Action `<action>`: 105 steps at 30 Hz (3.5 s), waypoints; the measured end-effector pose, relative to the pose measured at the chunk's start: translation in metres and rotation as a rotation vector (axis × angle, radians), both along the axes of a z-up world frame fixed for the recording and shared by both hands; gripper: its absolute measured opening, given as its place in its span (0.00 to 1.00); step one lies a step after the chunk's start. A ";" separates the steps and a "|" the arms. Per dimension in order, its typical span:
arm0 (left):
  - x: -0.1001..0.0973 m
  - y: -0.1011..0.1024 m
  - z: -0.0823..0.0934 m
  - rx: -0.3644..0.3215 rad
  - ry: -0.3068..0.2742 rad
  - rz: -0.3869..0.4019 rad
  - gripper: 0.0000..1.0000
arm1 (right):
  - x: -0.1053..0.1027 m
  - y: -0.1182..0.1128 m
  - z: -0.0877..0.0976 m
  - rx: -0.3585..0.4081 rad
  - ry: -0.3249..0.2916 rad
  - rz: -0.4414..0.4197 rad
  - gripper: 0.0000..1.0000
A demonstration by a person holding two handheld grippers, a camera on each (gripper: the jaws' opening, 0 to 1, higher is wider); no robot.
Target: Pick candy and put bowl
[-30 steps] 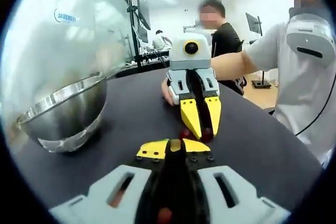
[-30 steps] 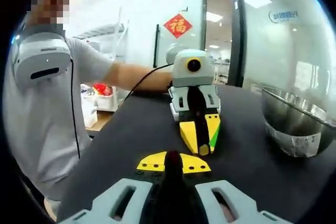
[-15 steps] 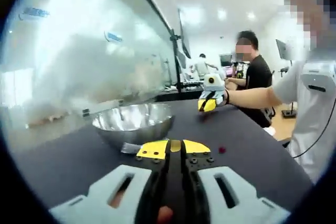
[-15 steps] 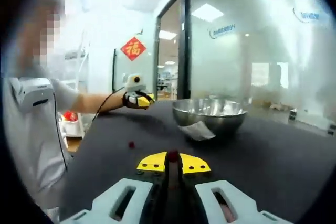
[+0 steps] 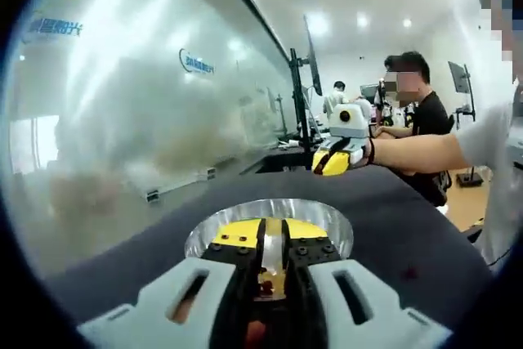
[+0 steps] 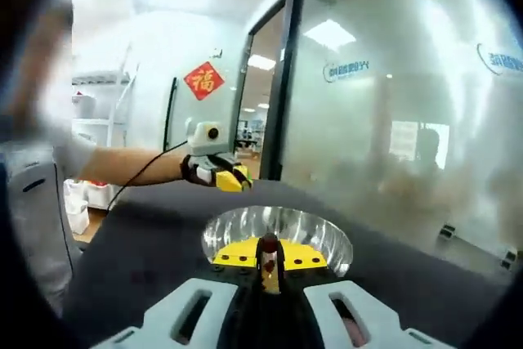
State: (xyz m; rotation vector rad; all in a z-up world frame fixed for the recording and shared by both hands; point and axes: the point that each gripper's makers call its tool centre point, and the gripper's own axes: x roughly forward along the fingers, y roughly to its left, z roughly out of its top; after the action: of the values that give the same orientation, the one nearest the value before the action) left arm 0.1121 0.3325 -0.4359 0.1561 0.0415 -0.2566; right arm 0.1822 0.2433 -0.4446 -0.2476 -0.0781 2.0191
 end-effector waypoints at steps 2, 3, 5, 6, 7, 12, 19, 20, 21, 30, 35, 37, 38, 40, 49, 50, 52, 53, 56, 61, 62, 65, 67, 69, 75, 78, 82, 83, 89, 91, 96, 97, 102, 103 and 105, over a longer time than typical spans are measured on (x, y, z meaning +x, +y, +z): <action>0.007 0.002 -0.001 -0.002 0.004 0.001 0.03 | 0.000 0.013 -0.004 -0.020 -0.019 -0.001 0.03; 0.009 0.001 -0.004 0.007 0.012 -0.003 0.03 | 0.000 0.016 -0.005 -0.024 -0.026 0.001 0.04; 0.010 0.000 -0.007 0.028 0.019 -0.005 0.03 | -0.001 0.021 -0.003 -0.009 -0.012 0.008 0.04; 0.010 0.000 -0.008 0.032 0.023 -0.007 0.03 | 0.000 0.022 -0.003 -0.010 -0.010 0.009 0.04; 0.010 -0.001 -0.009 0.034 0.026 -0.007 0.03 | 0.001 0.024 -0.004 -0.011 -0.011 0.008 0.04; 0.011 -0.004 -0.013 0.044 0.037 -0.015 0.10 | 0.005 0.026 -0.011 -0.018 -0.040 -0.008 0.09; 0.008 -0.013 -0.013 0.059 0.046 -0.034 0.19 | 0.001 0.024 -0.007 -0.002 -0.047 -0.016 0.17; 0.007 -0.014 -0.012 0.061 0.044 -0.036 0.19 | 0.001 0.023 -0.005 0.002 -0.047 -0.018 0.17; 0.006 -0.015 -0.011 0.059 0.043 -0.038 0.19 | -0.002 0.022 -0.004 0.004 -0.047 -0.011 0.17; -0.048 -0.065 -0.028 0.021 0.030 -0.164 0.18 | -0.034 -0.037 -0.019 0.009 -0.022 0.093 0.17; -0.114 -0.092 -0.089 0.101 0.130 -0.187 0.19 | -0.049 -0.111 -0.086 -0.111 -0.031 0.143 0.17; -0.133 -0.098 -0.101 0.045 0.139 -0.174 0.18 | -0.051 -0.135 -0.114 -0.171 -0.024 0.137 0.17; -0.137 -0.101 -0.108 0.039 0.152 -0.178 0.18 | -0.052 -0.141 -0.124 -0.198 -0.022 0.135 0.17; -0.136 -0.107 -0.122 0.044 0.175 -0.180 0.18 | -0.056 -0.145 -0.136 -0.231 -0.041 0.134 0.17; -0.100 -0.142 -0.138 0.090 0.233 -0.221 0.15 | -0.117 -0.106 -0.139 -0.228 -0.075 0.255 0.16; -0.097 -0.148 -0.139 0.092 0.239 -0.241 0.15 | -0.122 -0.100 -0.139 -0.225 -0.075 0.262 0.16; -0.093 -0.155 -0.139 0.094 0.240 -0.255 0.15 | -0.132 -0.094 -0.139 -0.223 -0.079 0.282 0.15; -0.091 -0.158 -0.139 0.099 0.238 -0.262 0.15 | -0.136 -0.091 -0.139 -0.221 -0.082 0.291 0.14; -0.090 -0.158 -0.139 0.097 0.233 -0.275 0.15 | -0.147 -0.085 -0.138 -0.213 -0.092 0.317 0.13; -0.088 -0.164 -0.140 0.112 0.236 -0.301 0.09 | -0.152 -0.081 -0.138 -0.204 -0.098 0.338 0.11; -0.087 -0.166 -0.140 0.121 0.233 -0.306 0.05 | -0.153 -0.082 -0.138 -0.203 -0.098 0.340 0.09; -0.085 -0.167 -0.140 0.123 0.230 -0.311 0.04 | -0.153 -0.081 -0.138 -0.197 -0.113 0.339 0.03; -0.085 -0.168 -0.139 0.124 0.227 -0.313 0.04 | -0.155 -0.079 -0.138 -0.194 -0.118 0.340 0.03; -0.084 -0.168 -0.139 0.123 0.227 -0.311 0.04 | -0.156 -0.078 -0.138 -0.193 -0.118 0.344 0.03; -0.085 -0.167 -0.139 0.133 0.224 -0.309 0.00 | -0.157 -0.079 -0.138 -0.187 -0.125 0.349 0.02; -0.084 -0.168 -0.139 0.141 0.221 -0.307 0.00 | -0.157 -0.079 -0.137 -0.185 -0.130 0.348 0.02; -0.084 -0.168 -0.138 0.152 0.221 -0.302 0.00 | -0.157 -0.079 -0.136 -0.183 -0.139 0.344 0.02; -0.083 -0.168 -0.138 0.152 0.220 -0.302 0.00 | -0.157 -0.079 -0.136 -0.183 -0.140 0.344 0.02; -0.083 -0.169 -0.133 0.159 0.212 -0.300 0.00 | -0.156 -0.081 -0.132 -0.181 -0.146 0.342 0.02; -0.082 -0.169 -0.128 0.156 0.207 -0.301 0.00 | -0.157 -0.081 -0.128 -0.179 -0.155 0.342 0.02; -0.078 -0.167 -0.108 0.171 0.168 -0.294 0.00 | -0.150 -0.078 -0.106 -0.163 -0.189 0.341 0.02; -0.076 -0.165 -0.103 0.176 0.158 -0.291 0.00 | -0.149 -0.076 -0.102 -0.159 -0.199 0.339 0.02; -0.068 -0.154 -0.078 0.196 0.118 -0.277 0.00 | -0.140 -0.067 -0.077 -0.128 -0.227 0.315 0.02; -0.066 -0.151 -0.073 0.196 0.112 -0.274 0.00 | -0.138 -0.065 -0.072 -0.120 -0.234 0.312 0.02; -0.062 -0.145 -0.061 0.216 0.096 -0.268 0.00 | -0.135 -0.060 -0.063 -0.108 -0.247 0.309 0.02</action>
State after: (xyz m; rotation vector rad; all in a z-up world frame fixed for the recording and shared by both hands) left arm 0.0501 0.1870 -0.4972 0.3648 0.1446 -0.5274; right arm 0.0469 0.1833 -0.5072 -0.5834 -0.1708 2.2928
